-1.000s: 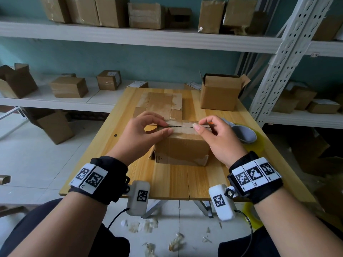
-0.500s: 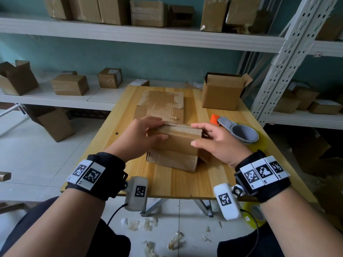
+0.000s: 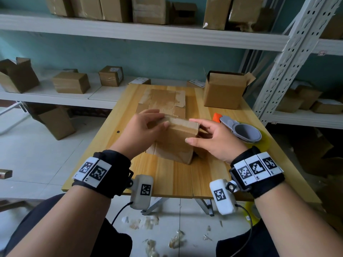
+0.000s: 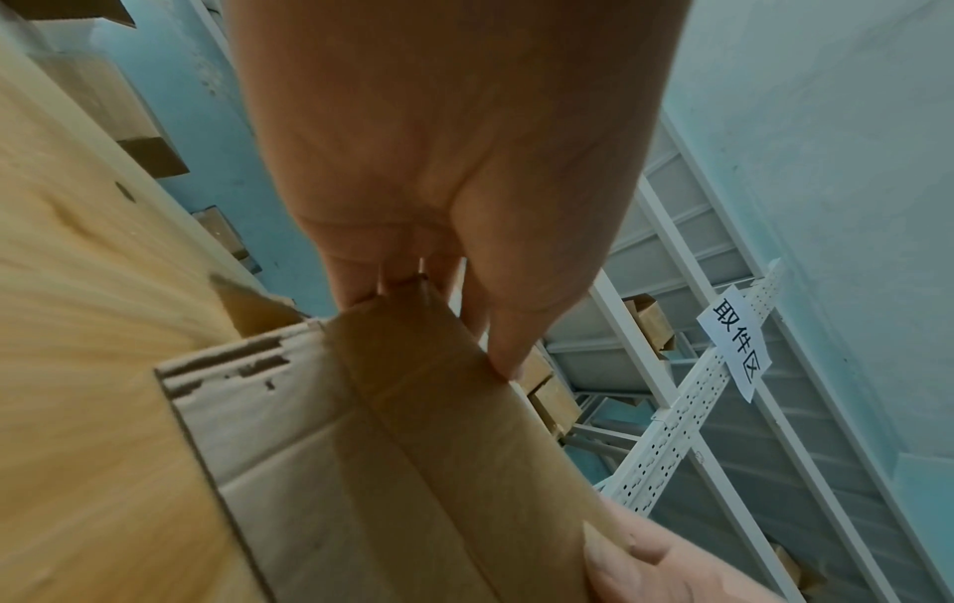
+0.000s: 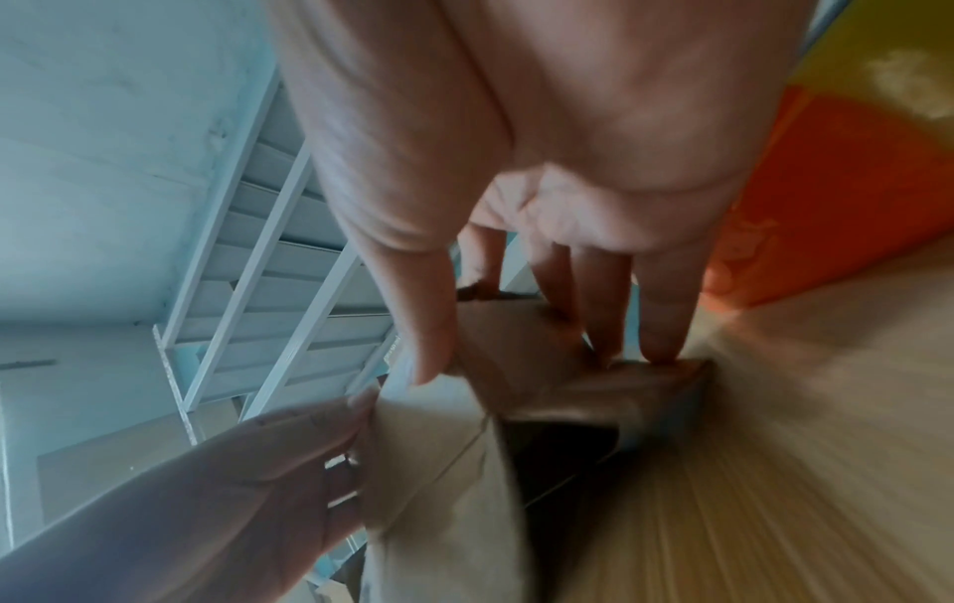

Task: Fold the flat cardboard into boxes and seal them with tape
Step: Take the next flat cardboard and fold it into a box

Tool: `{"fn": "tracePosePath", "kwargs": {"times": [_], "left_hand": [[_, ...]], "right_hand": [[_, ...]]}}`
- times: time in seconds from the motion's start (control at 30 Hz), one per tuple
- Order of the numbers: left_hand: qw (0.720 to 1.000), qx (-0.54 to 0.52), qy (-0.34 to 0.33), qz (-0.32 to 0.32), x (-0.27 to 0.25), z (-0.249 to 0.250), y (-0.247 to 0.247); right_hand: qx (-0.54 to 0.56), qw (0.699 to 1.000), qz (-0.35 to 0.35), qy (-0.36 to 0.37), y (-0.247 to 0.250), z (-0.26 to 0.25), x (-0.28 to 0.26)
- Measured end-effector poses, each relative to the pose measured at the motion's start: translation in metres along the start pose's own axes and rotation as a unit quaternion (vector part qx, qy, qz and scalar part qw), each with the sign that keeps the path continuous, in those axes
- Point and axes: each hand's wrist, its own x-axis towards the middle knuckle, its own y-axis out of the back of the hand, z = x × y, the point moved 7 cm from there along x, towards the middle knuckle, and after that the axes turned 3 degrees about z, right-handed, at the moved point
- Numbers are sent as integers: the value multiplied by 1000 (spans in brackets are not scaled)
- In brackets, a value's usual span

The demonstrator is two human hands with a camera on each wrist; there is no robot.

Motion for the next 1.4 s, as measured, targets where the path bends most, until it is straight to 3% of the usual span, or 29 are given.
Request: {"fn": "tracePosePath", "kwargs": {"times": [0.1,0.27,0.5,0.63,0.93,1.1,1.23,1.4], "left_hand": [[999,13,41,-13,-3,-4,-2],[992,-77,93,27,0,-13,3],[987,-144,55,36,1,-16,4],[1000,-26,9,12,1,-13,2],[996,83,7,-44,-3,-2,-5],[989,118,22,-91,-8,-3,-6],[992,104,32,-64,-7,-9,-4],[995,93,39,-14,-4,-11,-4]], "right_hand": [[-35,999,-22,-29,-7,6,0],[-8,999,-12,-49,-5,3,-3],[13,999,42,-3,6,-4,-6],[-8,999,33,-9,7,-1,-7],[-77,996,2,-44,5,3,-8],[-55,996,63,-44,11,2,-9],[8,989,130,-69,16,8,-12],[63,986,137,-65,10,8,-9]]}}
